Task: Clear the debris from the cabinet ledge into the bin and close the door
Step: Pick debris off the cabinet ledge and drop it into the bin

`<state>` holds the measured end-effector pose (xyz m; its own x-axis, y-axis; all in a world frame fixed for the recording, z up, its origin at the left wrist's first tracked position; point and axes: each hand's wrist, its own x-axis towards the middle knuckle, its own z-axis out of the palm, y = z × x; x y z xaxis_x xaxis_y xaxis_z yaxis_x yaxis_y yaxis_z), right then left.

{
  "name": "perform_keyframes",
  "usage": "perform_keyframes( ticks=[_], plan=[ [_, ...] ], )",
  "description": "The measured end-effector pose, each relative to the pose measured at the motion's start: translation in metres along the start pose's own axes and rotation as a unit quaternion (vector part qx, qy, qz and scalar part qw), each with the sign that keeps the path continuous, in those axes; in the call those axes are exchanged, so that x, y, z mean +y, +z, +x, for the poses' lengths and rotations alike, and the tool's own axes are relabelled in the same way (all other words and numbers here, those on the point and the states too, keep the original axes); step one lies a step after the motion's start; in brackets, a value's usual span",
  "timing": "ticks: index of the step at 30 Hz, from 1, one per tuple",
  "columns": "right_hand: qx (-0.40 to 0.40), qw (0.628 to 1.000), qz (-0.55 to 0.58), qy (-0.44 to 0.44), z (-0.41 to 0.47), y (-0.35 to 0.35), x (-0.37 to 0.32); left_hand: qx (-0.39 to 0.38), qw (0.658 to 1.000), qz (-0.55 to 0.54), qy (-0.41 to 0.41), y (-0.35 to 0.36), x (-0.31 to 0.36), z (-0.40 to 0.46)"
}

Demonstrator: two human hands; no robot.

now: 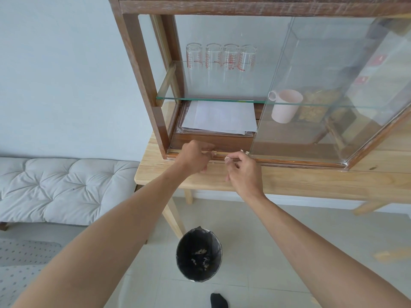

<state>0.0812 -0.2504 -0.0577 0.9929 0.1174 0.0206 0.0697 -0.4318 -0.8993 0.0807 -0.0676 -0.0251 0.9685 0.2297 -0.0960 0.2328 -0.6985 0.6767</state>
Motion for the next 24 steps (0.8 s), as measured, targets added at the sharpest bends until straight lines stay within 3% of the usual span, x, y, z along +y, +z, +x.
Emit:
perform_keyframes(
  ticks=[4, 9, 17, 20, 24],
  plan=[
    [-0.001, 1.000, 0.002, 0.002, 0.003, 0.002, 0.003, -0.033, 0.998, 0.042, 0.021, -0.010, 0.005, 0.010],
    [-0.003, 1.000, 0.005, -0.002, 0.005, 0.002, 0.002, -0.007, 0.991, 0.112, 0.070, -0.010, 0.009, 0.009],
    [-0.003, 1.000, 0.003, -0.003, 0.005, 0.003, 0.001, 0.044, 0.939, 0.280, 0.193, -0.002, 0.011, 0.002],
    [-0.008, 1.000, 0.008, 0.001, 0.004, 0.005, 0.000, 0.059, 0.952, 0.248, 0.167, 0.007, 0.008, -0.001],
    [-0.004, 1.000, 0.011, 0.001, 0.003, 0.005, 0.002, 0.049, 0.988, 0.104, 0.099, 0.008, 0.002, 0.000]
  ],
)
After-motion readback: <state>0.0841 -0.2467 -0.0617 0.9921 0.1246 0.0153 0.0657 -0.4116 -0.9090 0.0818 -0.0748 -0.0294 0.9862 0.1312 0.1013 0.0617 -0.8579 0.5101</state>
